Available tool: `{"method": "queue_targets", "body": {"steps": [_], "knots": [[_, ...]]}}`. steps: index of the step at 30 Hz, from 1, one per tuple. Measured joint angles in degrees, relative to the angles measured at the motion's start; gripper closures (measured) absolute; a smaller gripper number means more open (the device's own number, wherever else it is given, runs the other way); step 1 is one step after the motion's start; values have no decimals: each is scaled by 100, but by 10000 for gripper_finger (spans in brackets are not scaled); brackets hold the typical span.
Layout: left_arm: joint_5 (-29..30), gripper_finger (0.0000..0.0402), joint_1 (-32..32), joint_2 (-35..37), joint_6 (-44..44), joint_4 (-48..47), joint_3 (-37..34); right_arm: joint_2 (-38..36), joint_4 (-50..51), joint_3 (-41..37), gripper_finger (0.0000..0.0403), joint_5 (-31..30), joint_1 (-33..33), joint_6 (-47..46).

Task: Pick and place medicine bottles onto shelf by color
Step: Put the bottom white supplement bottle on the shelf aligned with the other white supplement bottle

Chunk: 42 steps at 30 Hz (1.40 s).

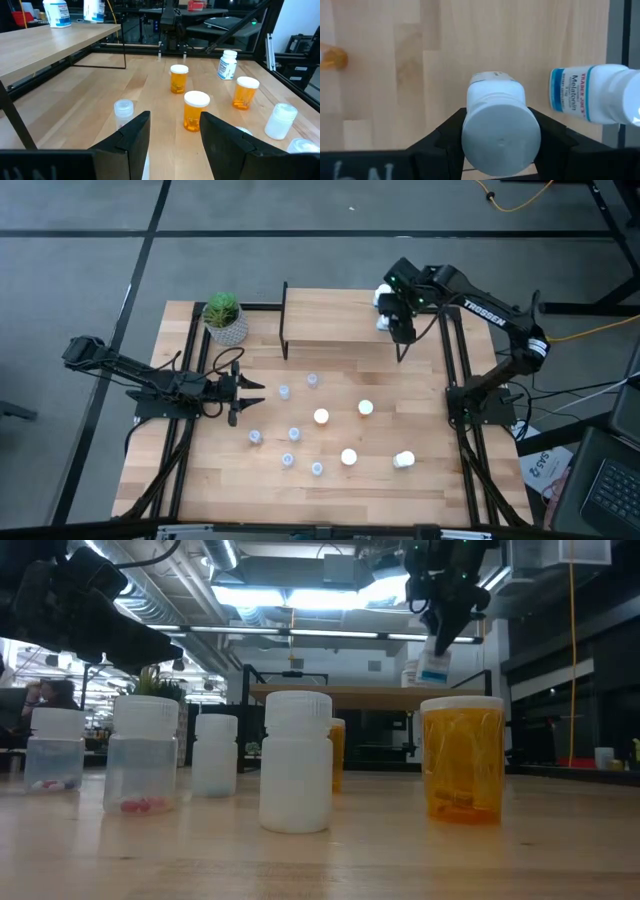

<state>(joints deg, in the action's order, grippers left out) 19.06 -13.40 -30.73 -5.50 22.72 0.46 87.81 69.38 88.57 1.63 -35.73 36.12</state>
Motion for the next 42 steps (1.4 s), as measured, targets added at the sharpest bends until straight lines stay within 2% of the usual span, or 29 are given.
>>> {"method": "queue_targets", "body": {"steps": [5,10,13,29,33,42], "knots": [[-1,237,-1,1,2,0,1,16,-131,-15,226,-45,-71,0],[-1,237,2,1,4,0,0,18,-232,-15,173,-46,-93,-29],[-1,237,2,1,4,-2,1,18,-231,-15,162,-66,-93,-31],[-1,237,0,1,-2,-2,0,-173,-405,-13,181,-233,133,-574],[-1,237,2,1,-4,-2,1,-306,-411,-13,181,-631,227,-706],[-1,237,-1,1,-13,-2,-1,-262,-408,-116,181,-654,230,-1288]]}}
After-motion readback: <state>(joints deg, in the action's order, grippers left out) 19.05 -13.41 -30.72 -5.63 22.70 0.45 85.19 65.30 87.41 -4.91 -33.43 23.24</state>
